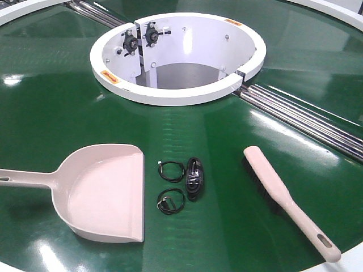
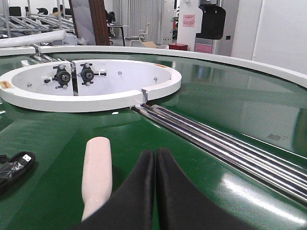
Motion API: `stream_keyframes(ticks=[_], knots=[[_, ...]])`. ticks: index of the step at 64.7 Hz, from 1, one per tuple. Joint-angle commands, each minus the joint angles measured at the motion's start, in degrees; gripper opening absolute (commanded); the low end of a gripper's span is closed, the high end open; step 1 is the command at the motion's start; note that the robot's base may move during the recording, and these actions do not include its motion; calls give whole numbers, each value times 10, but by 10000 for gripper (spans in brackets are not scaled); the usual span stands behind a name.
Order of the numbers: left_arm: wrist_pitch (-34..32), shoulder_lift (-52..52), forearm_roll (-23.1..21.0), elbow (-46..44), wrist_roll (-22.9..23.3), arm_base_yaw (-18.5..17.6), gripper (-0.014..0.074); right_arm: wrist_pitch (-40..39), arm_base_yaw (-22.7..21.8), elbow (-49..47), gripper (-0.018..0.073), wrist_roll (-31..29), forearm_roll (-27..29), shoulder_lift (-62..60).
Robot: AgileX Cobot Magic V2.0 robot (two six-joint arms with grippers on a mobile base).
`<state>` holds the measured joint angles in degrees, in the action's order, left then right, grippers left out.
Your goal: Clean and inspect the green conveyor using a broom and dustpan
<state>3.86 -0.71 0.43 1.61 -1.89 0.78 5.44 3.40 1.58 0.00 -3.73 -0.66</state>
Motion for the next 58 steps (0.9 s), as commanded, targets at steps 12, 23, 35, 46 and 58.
stream_keyframes(ticks=[12,23,35,46,58], knots=[[-42,-8,-4,5,3,2,-6,-43,-5,2,-9,0,-3,-6],[-42,-8,-4,5,3,2,-6,-43,-5,2,-9,0,-3,-6],[-42,-8,-4,5,3,2,-6,-43,-5,2,-9,0,-3,-6],[-42,-8,-4,5,3,2,-6,-43,-5,2,-9,0,-3,-6],[-42,-8,-4,5,3,2,-6,-43,-5,2,-9,0,-3,-6]])
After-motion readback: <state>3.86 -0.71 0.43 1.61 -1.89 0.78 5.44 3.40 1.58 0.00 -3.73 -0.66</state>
